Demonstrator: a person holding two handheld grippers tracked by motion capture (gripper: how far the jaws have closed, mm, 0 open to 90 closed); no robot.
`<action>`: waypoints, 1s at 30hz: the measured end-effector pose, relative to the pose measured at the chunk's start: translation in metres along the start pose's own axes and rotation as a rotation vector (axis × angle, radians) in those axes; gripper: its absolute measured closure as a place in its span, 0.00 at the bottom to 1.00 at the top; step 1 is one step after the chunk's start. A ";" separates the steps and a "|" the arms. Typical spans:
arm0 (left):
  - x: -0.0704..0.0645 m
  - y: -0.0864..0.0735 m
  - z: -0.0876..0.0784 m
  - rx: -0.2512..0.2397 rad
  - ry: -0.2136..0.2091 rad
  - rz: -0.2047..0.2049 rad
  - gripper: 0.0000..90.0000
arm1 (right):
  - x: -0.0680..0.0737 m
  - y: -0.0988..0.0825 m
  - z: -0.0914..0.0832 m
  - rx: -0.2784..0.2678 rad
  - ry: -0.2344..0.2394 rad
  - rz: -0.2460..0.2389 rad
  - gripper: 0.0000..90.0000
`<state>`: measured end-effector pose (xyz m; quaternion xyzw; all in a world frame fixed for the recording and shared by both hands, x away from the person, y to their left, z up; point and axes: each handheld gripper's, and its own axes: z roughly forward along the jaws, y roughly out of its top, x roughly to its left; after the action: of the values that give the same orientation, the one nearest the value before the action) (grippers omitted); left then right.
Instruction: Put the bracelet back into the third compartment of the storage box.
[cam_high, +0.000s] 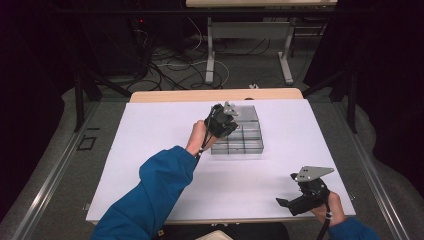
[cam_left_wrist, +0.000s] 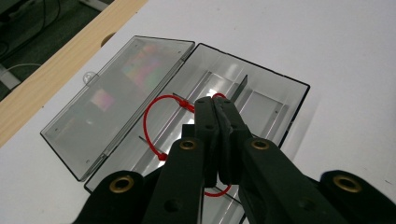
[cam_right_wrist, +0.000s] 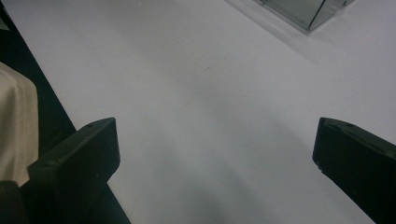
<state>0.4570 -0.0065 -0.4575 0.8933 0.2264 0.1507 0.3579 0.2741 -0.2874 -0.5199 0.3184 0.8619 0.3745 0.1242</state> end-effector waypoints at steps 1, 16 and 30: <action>0.000 0.000 0.002 -0.001 0.004 -0.003 0.99 | 0.000 0.000 0.000 -0.001 0.000 0.001 0.00; -0.001 0.009 0.024 0.008 -0.001 -0.009 0.99 | 0.000 0.000 0.000 0.009 0.001 0.003 0.00; 0.000 0.014 0.037 0.011 0.000 -0.023 0.99 | 0.000 0.000 0.001 0.006 -0.005 0.005 0.00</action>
<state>0.4774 -0.0364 -0.4738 0.8927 0.2376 0.1452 0.3545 0.2743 -0.2868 -0.5205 0.3217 0.8620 0.3714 0.1245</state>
